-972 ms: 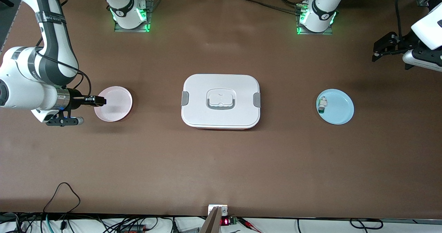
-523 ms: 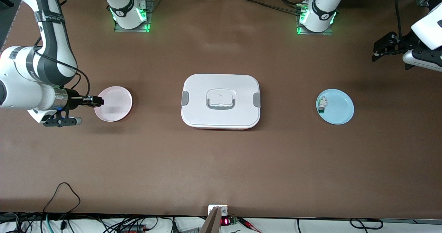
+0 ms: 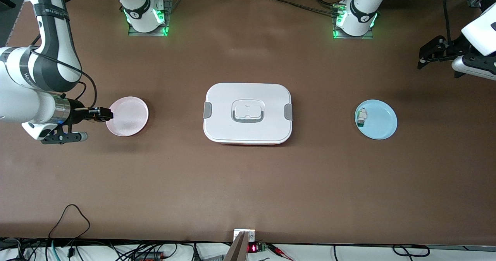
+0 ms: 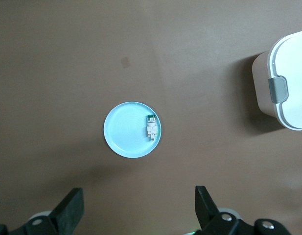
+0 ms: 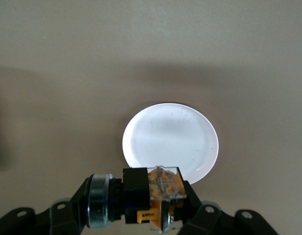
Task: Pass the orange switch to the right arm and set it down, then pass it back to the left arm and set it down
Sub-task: 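Lift the orange switch off the white plate with the right gripper, then carry the switch over the box while the left gripper reaches it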
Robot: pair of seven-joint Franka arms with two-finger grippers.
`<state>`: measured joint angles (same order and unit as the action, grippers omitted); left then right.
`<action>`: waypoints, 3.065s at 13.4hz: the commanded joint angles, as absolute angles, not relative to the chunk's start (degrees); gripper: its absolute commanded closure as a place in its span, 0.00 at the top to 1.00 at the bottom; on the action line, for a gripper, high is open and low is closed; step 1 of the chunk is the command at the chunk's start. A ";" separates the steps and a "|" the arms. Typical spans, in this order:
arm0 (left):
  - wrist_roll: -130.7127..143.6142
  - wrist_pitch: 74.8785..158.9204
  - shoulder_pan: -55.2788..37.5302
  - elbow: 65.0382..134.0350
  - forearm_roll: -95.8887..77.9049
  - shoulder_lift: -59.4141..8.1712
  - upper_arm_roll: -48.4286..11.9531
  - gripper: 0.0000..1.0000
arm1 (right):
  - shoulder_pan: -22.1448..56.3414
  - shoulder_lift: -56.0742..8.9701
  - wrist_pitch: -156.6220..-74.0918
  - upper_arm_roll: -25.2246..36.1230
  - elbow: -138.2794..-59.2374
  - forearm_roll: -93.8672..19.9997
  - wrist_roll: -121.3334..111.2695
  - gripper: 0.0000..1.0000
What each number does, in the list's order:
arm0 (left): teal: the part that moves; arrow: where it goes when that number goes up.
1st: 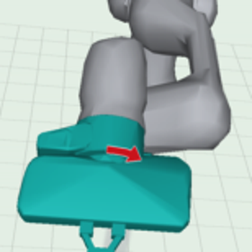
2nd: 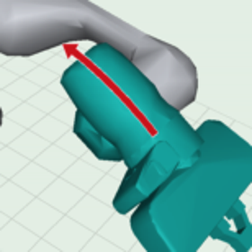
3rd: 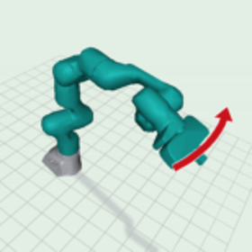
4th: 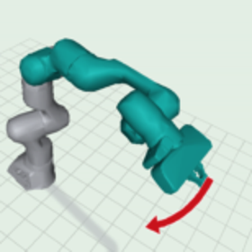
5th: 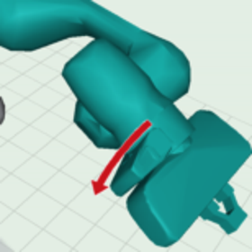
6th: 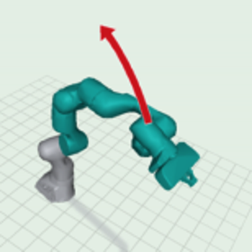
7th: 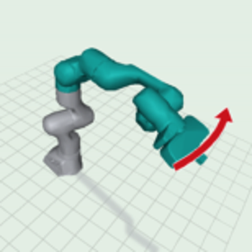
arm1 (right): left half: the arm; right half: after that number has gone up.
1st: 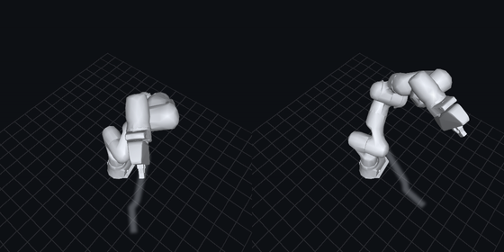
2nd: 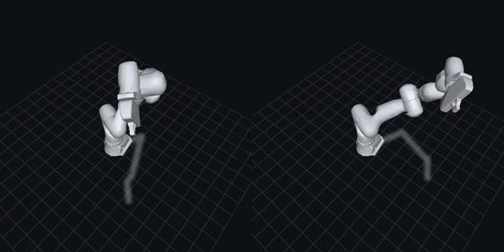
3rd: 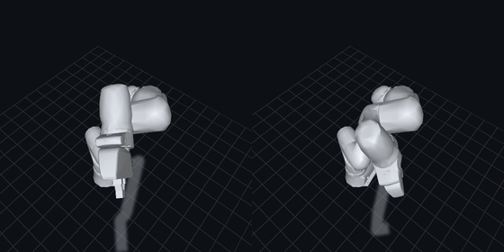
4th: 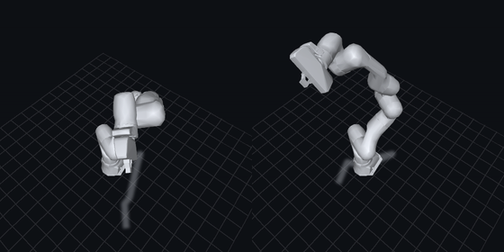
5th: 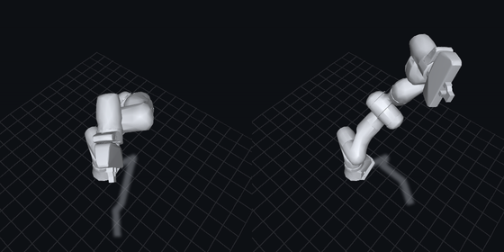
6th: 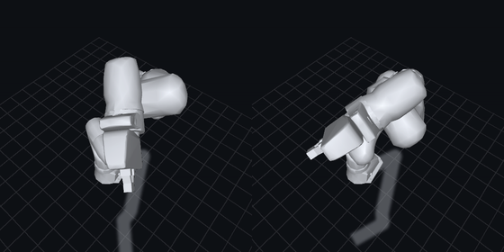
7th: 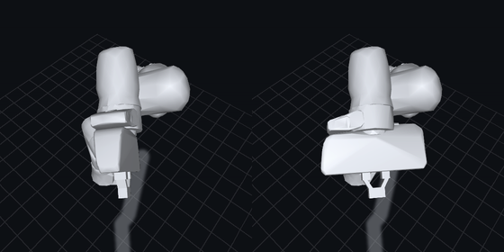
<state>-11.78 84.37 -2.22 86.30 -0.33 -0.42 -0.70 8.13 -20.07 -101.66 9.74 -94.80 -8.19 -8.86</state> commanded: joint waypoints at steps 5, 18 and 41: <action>-12.75 83.67 -0.09 86.04 0.79 -0.53 0.00 1.00 | 8.09 -13.54 -99.06 7.30 -93.78 -7.73 -10.28 0.40; -12.57 66.98 -0.27 85.61 -0.97 -3.42 -1.85 1.00 | 11.34 -10.81 -91.49 2.11 -78.84 -5.27 -11.78 0.40; 7.38 68.43 16.96 95.52 -71.01 -23.12 -12.10 1.00 | 11.16 -14.15 -100.02 -0.70 -89.55 -61.84 -68.00 0.37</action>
